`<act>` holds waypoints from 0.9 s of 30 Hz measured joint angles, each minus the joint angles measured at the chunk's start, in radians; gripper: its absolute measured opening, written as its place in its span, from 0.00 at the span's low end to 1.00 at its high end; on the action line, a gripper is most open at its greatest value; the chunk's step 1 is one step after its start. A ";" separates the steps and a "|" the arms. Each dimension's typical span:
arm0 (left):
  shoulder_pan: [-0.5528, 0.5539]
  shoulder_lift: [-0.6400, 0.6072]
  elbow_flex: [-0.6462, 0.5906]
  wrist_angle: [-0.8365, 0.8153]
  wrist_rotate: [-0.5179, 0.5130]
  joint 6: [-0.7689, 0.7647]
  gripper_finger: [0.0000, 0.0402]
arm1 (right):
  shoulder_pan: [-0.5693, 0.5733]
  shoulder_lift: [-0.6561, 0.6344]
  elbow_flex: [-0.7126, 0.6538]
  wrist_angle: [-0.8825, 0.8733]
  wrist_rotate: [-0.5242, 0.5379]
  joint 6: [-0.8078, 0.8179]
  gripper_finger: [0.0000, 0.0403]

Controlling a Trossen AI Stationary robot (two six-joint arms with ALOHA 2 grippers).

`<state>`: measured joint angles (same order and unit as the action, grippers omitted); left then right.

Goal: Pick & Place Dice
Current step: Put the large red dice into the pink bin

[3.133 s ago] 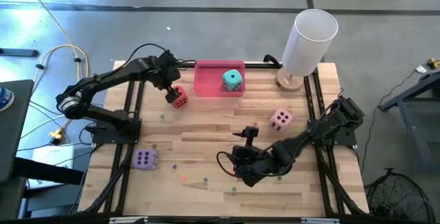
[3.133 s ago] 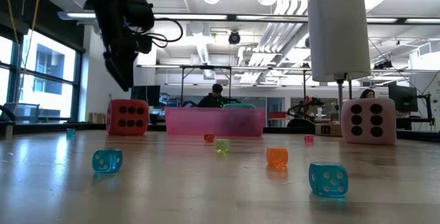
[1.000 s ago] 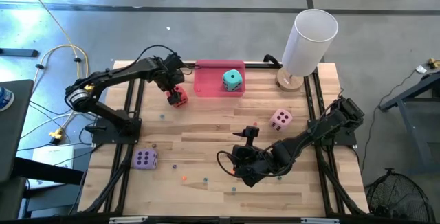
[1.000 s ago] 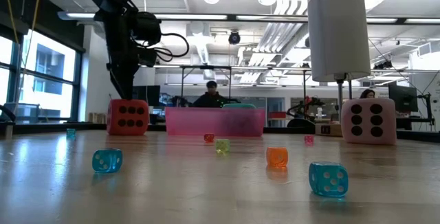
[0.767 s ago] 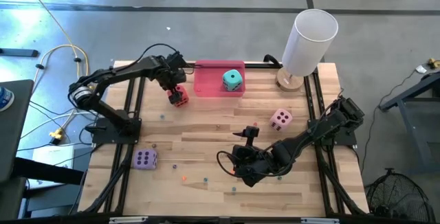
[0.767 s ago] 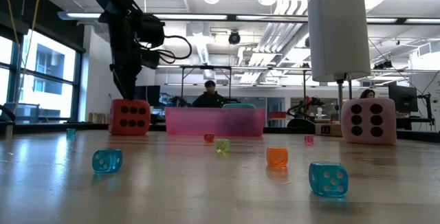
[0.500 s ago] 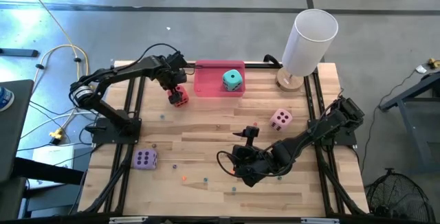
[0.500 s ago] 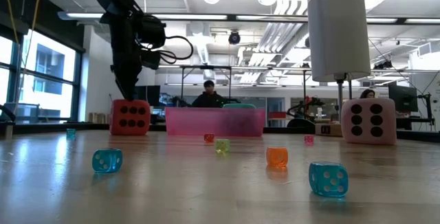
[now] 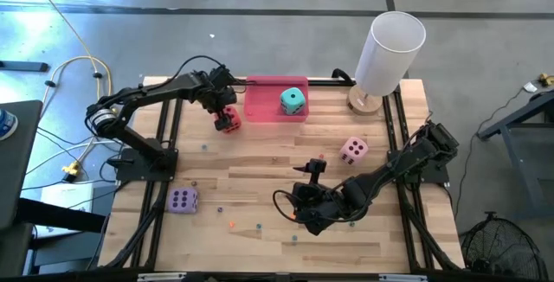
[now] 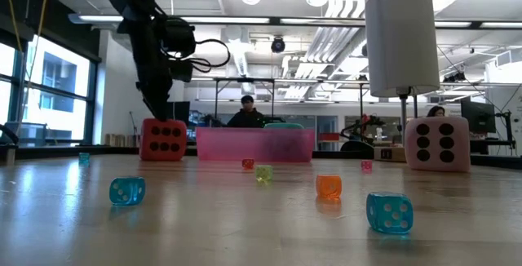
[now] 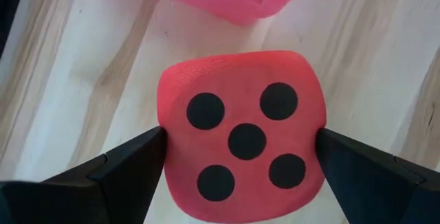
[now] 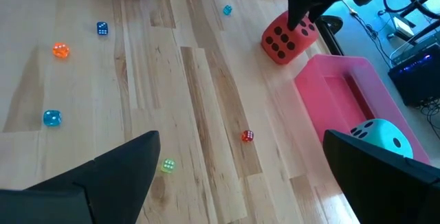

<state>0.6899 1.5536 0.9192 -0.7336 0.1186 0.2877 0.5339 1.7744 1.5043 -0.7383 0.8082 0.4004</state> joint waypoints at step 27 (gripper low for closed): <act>0.101 0.001 -0.034 0.028 0.195 0.113 0.71 | 0.001 0.000 0.000 -0.005 0.000 0.000 0.99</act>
<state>0.7913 1.5545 0.8848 -0.7059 0.3140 0.4011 0.5346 1.7744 1.5043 -0.7437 0.8079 0.4002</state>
